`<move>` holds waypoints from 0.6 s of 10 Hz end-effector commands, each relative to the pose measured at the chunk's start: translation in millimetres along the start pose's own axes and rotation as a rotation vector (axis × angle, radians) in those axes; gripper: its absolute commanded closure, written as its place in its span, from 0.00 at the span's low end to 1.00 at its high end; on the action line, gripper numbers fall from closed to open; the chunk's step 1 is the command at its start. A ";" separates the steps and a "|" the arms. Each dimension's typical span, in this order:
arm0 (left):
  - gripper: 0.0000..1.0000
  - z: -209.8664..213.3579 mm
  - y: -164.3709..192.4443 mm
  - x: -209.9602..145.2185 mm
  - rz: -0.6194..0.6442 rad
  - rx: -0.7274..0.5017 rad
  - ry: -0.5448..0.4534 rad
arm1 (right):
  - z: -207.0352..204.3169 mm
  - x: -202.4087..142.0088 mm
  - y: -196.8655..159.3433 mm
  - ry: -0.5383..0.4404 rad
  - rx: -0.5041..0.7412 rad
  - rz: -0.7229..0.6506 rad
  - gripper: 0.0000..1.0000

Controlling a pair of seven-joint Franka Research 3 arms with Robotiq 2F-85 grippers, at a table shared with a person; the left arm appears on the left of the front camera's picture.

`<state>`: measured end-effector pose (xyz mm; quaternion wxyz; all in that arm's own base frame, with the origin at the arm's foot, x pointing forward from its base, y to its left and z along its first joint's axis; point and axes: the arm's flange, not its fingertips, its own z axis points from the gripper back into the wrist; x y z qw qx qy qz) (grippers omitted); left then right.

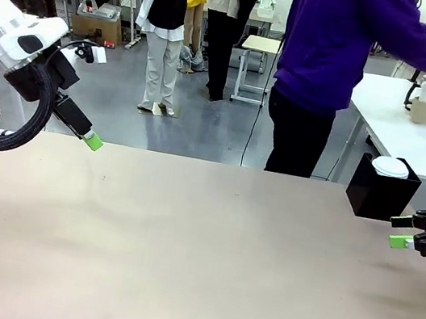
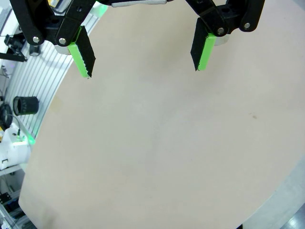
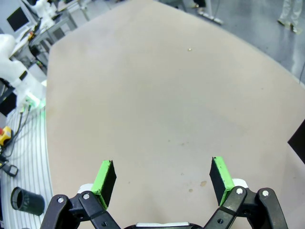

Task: Pour a drink into a cup and package it in a carrier.
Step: Insert the held 600 ml Paper Cup into the Cup Carrier.

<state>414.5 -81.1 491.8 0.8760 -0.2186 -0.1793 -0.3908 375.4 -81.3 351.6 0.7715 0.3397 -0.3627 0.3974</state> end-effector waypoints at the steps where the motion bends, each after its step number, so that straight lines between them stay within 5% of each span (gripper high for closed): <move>1: 0.00 0.0 0.2 0.5 0.001 -0.003 -0.009 | -0.9 0.2 0.9 -0.003 0.007 0.001 0.00; 6: 0.00 0.0 0.2 0.5 0.001 -0.003 -0.009 | -0.9 0.2 0.9 -0.003 0.007 0.001 0.00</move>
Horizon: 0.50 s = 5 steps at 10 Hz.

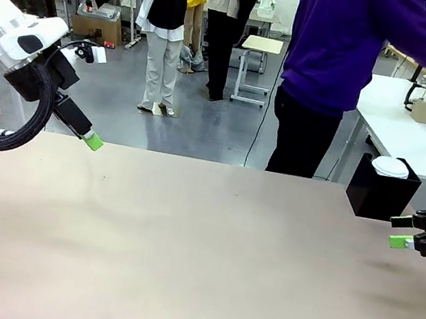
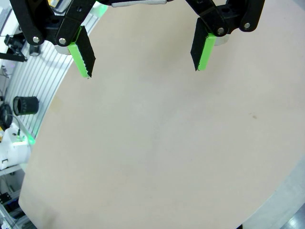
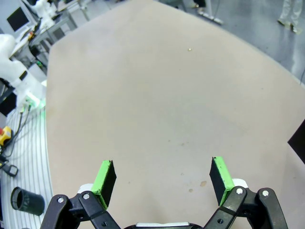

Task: Pour a drink into a cup and package it in a carrier.
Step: Insert the held 600 ml Paper Cup into the Cup Carrier.

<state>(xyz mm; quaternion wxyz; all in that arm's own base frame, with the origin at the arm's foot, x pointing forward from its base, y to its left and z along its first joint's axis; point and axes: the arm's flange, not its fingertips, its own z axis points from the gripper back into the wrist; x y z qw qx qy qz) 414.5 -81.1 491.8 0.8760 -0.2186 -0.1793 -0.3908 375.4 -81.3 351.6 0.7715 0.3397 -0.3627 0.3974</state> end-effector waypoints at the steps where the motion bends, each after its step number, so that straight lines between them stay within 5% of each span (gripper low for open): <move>1: 0.00 0.0 0.2 0.5 0.001 -0.003 -0.009 | -0.9 0.2 0.9 -0.003 0.007 0.001 0.00; 5: 0.00 0.0 0.2 0.5 0.001 -0.003 -0.009 | -0.9 0.2 0.9 -0.003 0.007 0.001 0.00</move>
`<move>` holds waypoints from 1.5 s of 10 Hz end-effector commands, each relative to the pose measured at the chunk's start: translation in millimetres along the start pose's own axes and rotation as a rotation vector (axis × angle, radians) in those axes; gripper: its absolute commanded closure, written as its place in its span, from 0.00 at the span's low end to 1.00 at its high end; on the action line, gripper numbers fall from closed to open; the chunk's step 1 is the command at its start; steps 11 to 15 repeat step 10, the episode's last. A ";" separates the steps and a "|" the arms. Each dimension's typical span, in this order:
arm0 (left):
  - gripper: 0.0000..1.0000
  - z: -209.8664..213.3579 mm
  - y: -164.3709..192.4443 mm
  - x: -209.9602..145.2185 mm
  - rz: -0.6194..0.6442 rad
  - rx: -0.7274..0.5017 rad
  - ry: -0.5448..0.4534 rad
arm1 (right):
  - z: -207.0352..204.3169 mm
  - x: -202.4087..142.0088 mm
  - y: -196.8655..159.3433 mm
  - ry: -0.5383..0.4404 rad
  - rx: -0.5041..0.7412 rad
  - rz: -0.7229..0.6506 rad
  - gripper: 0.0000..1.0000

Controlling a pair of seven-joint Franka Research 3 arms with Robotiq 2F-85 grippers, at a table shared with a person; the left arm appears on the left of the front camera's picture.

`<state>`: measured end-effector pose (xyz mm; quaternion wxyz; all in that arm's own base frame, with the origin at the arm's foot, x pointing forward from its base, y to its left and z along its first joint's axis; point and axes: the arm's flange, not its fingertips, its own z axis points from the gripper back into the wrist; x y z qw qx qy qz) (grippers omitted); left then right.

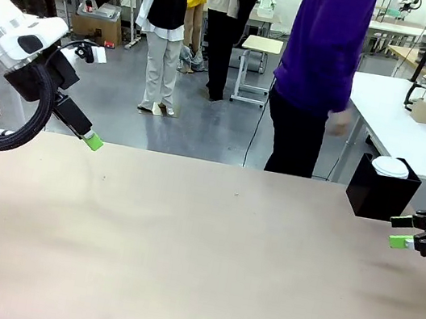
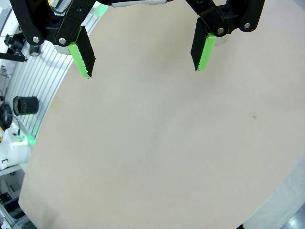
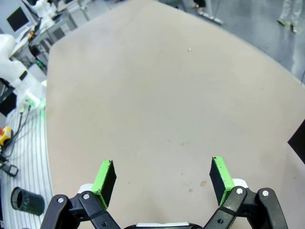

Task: Pour a drink into a cup and package it in a carrier.
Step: Insert the held 600 ml Paper Cup into the Cup Carrier.

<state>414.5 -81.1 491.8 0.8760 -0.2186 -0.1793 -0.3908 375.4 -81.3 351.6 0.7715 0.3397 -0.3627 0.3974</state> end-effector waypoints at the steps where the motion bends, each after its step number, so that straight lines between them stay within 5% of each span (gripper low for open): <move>1: 0.00 0.0 0.2 0.5 0.001 -0.003 -0.009 | -0.9 0.2 0.9 -0.003 0.007 0.001 0.00; 15: 0.00 0.0 0.2 0.5 0.001 -0.003 -0.009 | -0.9 0.2 0.9 -0.003 0.007 0.001 0.00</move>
